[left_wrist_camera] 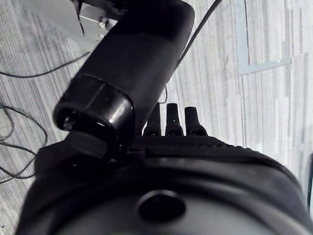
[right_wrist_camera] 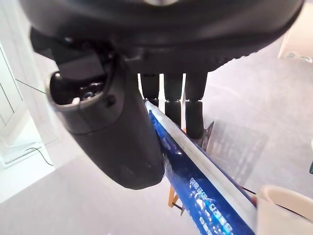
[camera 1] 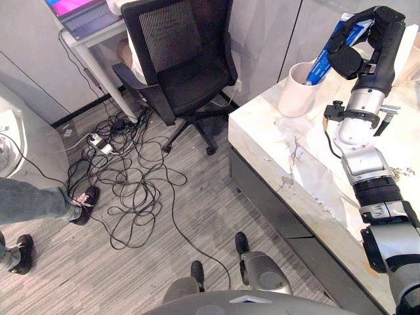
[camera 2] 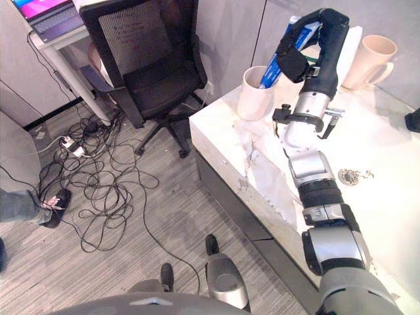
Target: Organize the bathroom.
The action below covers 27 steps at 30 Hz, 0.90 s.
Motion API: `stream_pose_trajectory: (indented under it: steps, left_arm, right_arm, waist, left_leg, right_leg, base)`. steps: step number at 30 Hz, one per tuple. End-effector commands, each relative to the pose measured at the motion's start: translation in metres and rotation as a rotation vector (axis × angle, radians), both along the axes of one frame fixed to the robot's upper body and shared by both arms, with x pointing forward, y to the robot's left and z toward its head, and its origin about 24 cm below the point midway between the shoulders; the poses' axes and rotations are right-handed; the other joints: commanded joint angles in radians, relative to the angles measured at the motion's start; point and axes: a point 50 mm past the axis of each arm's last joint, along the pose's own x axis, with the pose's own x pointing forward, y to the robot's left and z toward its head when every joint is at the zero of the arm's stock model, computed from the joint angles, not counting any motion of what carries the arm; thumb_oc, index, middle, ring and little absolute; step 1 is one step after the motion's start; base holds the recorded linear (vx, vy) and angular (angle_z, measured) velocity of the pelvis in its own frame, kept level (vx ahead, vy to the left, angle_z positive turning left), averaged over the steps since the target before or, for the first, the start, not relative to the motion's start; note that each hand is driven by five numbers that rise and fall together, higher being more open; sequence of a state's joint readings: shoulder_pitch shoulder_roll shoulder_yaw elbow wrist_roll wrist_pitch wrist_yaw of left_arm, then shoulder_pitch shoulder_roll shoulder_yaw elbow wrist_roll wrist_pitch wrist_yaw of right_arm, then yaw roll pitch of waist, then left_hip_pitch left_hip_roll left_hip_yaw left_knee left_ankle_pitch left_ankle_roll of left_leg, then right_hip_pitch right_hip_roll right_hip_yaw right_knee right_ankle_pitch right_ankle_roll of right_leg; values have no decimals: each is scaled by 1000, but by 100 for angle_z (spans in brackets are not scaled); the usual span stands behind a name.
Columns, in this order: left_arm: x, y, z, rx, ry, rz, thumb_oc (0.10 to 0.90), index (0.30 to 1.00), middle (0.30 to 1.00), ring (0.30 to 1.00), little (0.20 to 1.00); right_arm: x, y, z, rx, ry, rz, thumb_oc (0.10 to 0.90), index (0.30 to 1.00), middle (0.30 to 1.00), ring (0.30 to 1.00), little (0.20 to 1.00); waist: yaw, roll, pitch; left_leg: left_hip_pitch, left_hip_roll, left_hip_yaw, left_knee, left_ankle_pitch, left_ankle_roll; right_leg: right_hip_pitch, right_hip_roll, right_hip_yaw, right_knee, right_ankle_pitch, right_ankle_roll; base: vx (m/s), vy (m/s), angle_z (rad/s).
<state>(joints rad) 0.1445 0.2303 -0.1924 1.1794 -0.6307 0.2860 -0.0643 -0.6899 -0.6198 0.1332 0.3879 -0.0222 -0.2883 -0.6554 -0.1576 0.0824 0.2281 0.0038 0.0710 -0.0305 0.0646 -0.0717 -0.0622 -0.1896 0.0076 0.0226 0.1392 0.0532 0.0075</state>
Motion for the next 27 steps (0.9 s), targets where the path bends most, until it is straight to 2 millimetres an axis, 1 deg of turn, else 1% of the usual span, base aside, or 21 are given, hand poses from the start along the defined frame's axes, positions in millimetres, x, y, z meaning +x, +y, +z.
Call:
stream_pose_trajectory:
  steps: [1, 3, 4, 5, 6, 12, 16, 19, 22, 24, 25, 27]
  left_arm:
    - [40, 3, 4, -30, -132, 48, 800, 900, 900, 900, 900]
    - [41, 3, 5, -32, -135, 44, 800, 900, 900, 900, 900]
    - [41, 3, 5, -35, -138, 39, 800, 900, 900, 900, 900]
    - [42, 2, 5, -35, -138, 35, 800, 900, 900, 900, 900]
    - [43, 2, 5, -36, -141, 34, 800, 900, 900, 900, 900]
    - [43, 0, 5, -39, -146, 11, 800, 900, 900, 900, 900]
    - [42, -1, 4, -39, -140, -7, 800, 900, 900, 900, 900]
    - [42, -1, 4, -40, -138, -14, 800, 900, 900, 900, 900]
    - [42, -2, 4, -45, -136, -47, 800, 900, 900, 900, 900]
    - [43, -3, 4, -48, -139, -60, 800, 900, 900, 900, 900]
    - [44, -5, 4, -49, -141, -70, 800, 900, 900, 900, 900]
    - [45, -5, 4, -50, -145, -72, 800, 900, 900, 900, 900]
  right_arm:
    - [-7, 8, 60, 37, -258, 49, 400, 300, 300, 300, 300]
    - [-7, 9, 60, 40, -253, 67, 400, 300, 300, 300, 300]
    - [-6, 9, 60, 46, -245, 85, 430, 345, 345, 345, 345]
    - [-6, 10, 59, 51, -233, 101, 649, 674, 674, 674, 674]
    - [-5, 11, 58, 59, -221, 118, 800, 900, 900, 900, 900]
    - [-3, 21, 49, 84, -191, 192, 800, 900, 900, 900, 900]
    - [-2, 35, 45, 60, -165, 261, 800, 900, 900, 900, 900]
    - [-2, 40, 45, 44, -153, 296, 800, 900, 900, 900, 900]
    - [-4, 55, 40, 10, -119, 362, 800, 900, 900, 900, 900]
    - [-5, 59, 38, -5, -108, 381, 800, 900, 900, 900, 900]
    - [-7, 65, 35, -20, -96, 407, 800, 900, 900, 900, 900]
    - [-8, 68, 35, -28, -94, 416, 800, 900, 900, 900, 900]
  waist:
    - [-5, -42, -45]
    - [-6, -40, -43]
    - [-7, -40, -41]
    - [-8, -39, -40]
    - [-9, -40, -39]
    - [-12, -44, -35]
    - [-16, -49, -37]
    - [-19, -52, -37]
    - [-28, -60, -44]
    - [-31, -63, -45]
    - [-39, -68, -45]
    - [-43, -70, -45]
  left_leg:
    - [18, 54, 81, 154, -31, -5]
    - [15, 53, 79, 156, -29, -5]
    - [15, 53, 78, 157, -27, -6]
    - [13, 53, 78, 160, -25, -6]
    - [12, 52, 77, 162, -25, -6]
    - [12, 46, 76, 166, -38, 1]
    - [17, 40, 75, 161, -46, 5]
    - [18, 38, 77, 162, -49, 8]
    - [20, 32, 72, 166, -53, 13]
    - [20, 29, 71, 167, -56, 15]
    - [24, 26, 74, 165, -65, 20]
    - [24, 25, 74, 165, -67, 21]
  right_leg:
    - [19, -20, 106, 55, -115, 69]
    - [15, -20, 107, 58, -116, 69]
    - [14, -19, 108, 59, -115, 69]
    - [13, -20, 108, 60, -115, 69]
    - [12, -20, 109, 61, -114, 69]
    - [7, -21, 121, 68, -113, 72]
    - [7, -21, 132, 65, -106, 76]
    - [7, -22, 135, 66, -105, 78]
    - [8, -22, 151, 64, -98, 83]
    - [8, -22, 157, 64, -96, 84]
    - [6, -21, 168, 64, -92, 86]
    - [6, -21, 175, 63, -91, 87]
  base:
    - [-24, 14, 3]
    - [0, 0, 0]
    - [0, 0, 0]
    - [0, 0, 0]
    - [0, 0, 0]
    - [0, 0, 0]
    - [0, 0, 0]
    - [-7, 8, -5]
    - [0, 4, -3]
    - [0, 0, 0]
    - [0, 0, 0]
    - [-11, 7, -4]
